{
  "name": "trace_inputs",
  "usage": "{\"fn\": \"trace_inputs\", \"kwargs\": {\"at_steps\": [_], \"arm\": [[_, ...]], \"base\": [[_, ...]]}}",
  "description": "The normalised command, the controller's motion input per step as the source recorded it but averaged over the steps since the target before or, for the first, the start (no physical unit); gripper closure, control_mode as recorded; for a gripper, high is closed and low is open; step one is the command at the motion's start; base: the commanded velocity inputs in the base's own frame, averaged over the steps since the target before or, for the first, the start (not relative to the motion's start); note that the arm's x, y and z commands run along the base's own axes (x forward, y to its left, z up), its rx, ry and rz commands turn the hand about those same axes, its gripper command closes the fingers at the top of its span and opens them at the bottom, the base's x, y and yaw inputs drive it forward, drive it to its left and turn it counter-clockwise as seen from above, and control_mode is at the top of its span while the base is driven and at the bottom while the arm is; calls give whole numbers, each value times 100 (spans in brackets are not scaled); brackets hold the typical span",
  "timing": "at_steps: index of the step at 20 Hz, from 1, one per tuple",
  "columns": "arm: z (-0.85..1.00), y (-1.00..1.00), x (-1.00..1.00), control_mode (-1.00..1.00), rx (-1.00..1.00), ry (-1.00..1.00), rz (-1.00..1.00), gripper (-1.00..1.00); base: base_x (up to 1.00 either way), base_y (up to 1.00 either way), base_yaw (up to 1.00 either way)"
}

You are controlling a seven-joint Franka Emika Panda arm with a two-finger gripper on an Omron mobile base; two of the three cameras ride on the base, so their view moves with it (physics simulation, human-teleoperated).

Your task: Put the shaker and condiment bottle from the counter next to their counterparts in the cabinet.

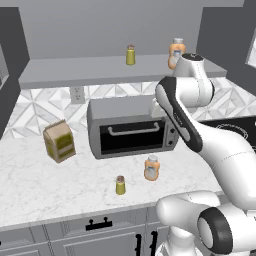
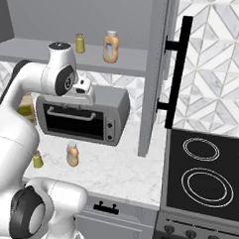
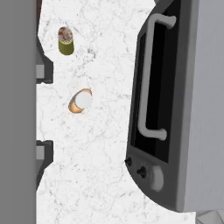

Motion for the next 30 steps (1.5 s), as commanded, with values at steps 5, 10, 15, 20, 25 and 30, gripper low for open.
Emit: {"fn": "trace_inputs", "kwargs": {"at_steps": [5, 10, 15, 20, 25, 30], "arm": [[0, 0, -7, -100, 0, -2, 0, -100], [0, -2, -15, -100, 0, -2, 0, -100], [0, -12, -20, -100, 0, -6, 0, -100], [0, -23, -21, -100, 4, -1, 0, -100], [0, -18, -24, -100, 3, -3, 0, -100], [-2, -3, -19, -100, 1, -3, 4, -100]], "base": [[0, 0, 0], [0, 0, 0], [0, 0, 0], [0, 0, 0], [0, 0, 0], [0, 0, 0]]}}
